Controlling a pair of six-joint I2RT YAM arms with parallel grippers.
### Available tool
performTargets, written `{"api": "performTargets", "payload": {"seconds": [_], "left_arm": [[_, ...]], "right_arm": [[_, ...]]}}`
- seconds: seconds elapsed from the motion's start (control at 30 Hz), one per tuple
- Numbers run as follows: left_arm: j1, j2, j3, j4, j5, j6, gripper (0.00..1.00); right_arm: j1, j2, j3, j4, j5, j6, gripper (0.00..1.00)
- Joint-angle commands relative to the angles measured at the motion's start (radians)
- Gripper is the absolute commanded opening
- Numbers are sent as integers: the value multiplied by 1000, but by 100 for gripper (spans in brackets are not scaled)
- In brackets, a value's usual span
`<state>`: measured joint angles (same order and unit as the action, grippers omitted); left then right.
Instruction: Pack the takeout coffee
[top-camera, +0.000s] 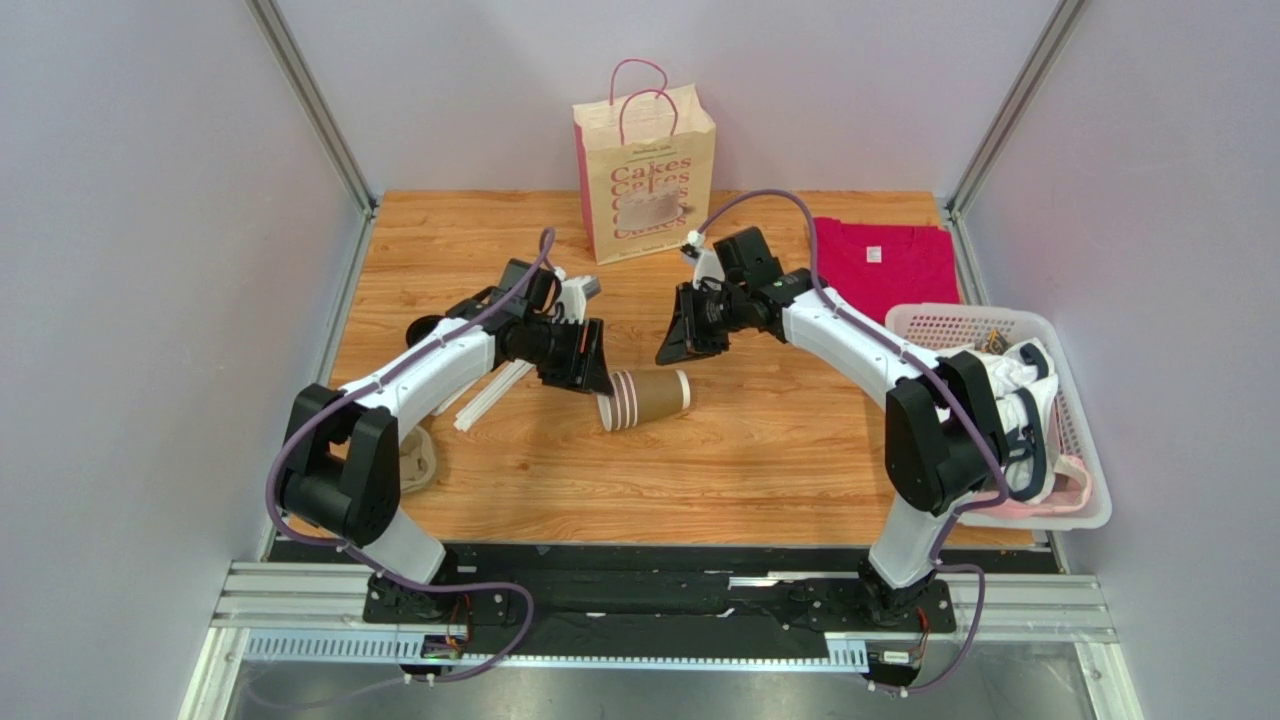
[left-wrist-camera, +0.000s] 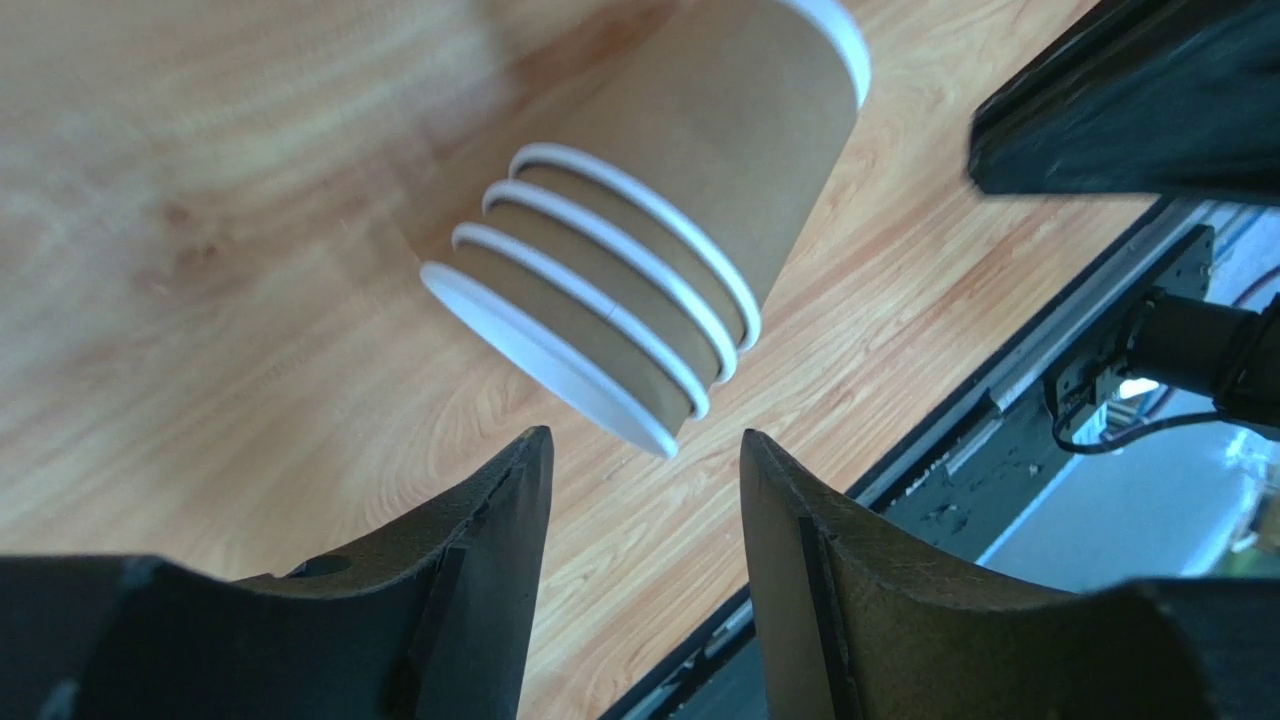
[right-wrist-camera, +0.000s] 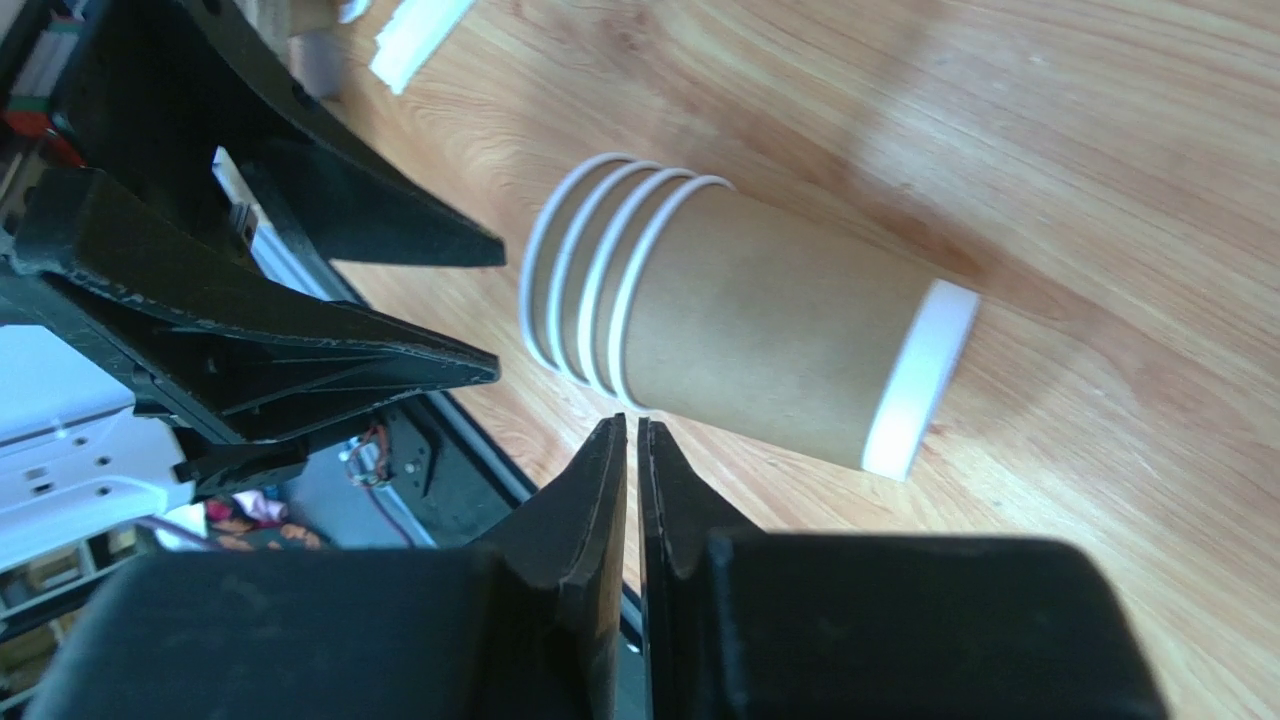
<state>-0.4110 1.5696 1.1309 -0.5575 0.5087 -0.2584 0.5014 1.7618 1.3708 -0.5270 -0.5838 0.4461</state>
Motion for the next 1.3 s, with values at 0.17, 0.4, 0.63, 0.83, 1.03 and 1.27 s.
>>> {"api": "performTargets", "payload": {"seconds": [0.17, 0.4, 0.63, 0.83, 1.03, 1.27], "left_arm": [[23, -45, -94, 169, 79, -143, 56], [23, 18, -80, 234, 128, -176, 43], [23, 59, -60, 240, 146, -185, 22], [23, 90, -49, 234, 148, -188, 24], [23, 69, 7, 168, 145, -142, 0], [-23, -83, 98, -89, -13, 89, 0]], "right_arm": [[0, 57, -12, -34, 96, -89, 6], [-3, 102, -7, -44, 99, -90, 5], [-15, 125, -9, -48, 78, -78, 4], [-18, 133, -12, -48, 75, -75, 4], [-29, 107, 8, -54, 35, -75, 6], [-78, -22, 59, -62, -60, -84, 18]]}}
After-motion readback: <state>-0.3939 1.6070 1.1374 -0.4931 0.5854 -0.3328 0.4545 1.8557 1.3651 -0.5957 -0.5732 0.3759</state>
